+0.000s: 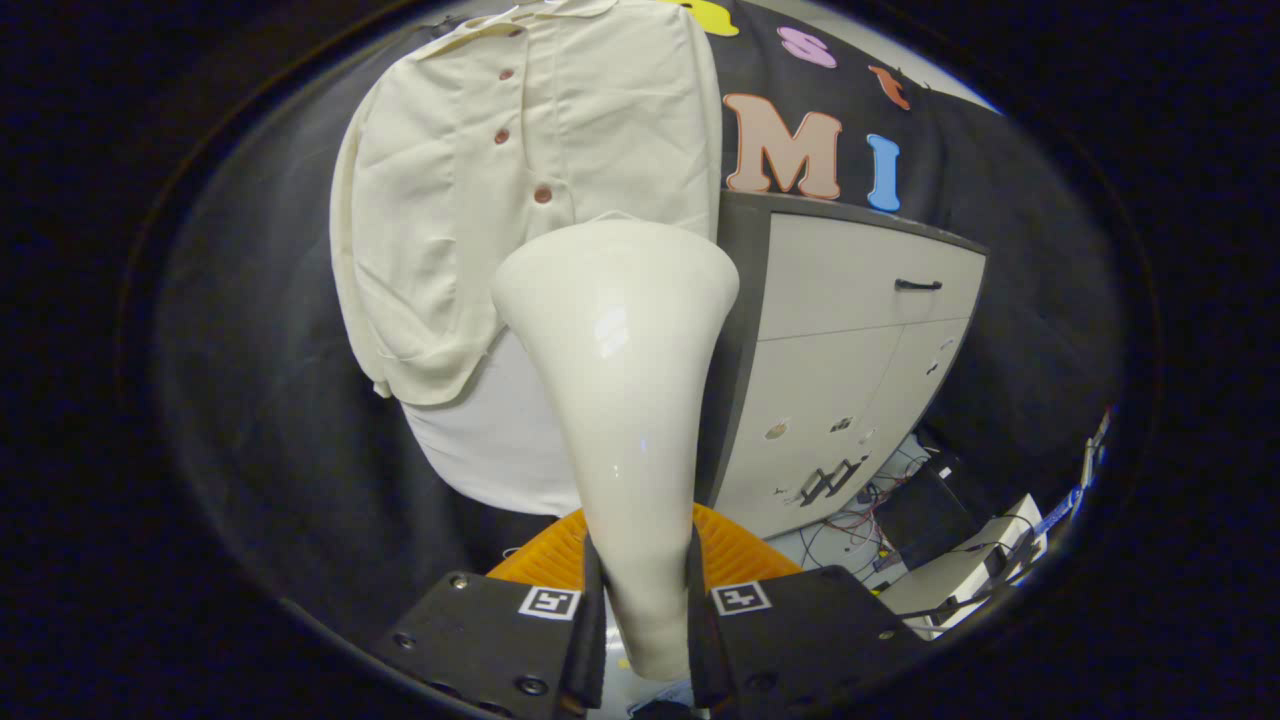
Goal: Iron the clothes twice with a garment steamer, once on the left side and once on the right side.
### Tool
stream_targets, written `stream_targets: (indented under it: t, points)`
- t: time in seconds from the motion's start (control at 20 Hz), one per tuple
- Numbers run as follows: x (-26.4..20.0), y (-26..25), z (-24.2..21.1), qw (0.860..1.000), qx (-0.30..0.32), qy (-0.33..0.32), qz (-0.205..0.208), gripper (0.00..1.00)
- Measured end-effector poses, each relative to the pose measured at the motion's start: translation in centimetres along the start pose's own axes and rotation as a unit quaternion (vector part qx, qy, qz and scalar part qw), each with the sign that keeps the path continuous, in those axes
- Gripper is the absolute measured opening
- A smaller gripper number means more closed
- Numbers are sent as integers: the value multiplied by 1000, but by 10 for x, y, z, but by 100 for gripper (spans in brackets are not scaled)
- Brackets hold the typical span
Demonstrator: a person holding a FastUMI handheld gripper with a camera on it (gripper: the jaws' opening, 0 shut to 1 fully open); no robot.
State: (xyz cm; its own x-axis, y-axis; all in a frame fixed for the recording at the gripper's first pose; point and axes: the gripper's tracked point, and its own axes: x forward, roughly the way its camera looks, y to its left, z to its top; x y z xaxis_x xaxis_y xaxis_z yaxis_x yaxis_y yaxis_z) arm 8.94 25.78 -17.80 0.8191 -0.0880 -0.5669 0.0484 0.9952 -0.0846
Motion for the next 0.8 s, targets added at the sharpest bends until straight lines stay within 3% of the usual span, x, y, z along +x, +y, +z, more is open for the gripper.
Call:
stream_targets:
  t: [0.4,0.8]
  points:
    - [-88,1,55,997,-26,-67,26,33]
    - [-164,-18,143,987,-18,-156,40,33]
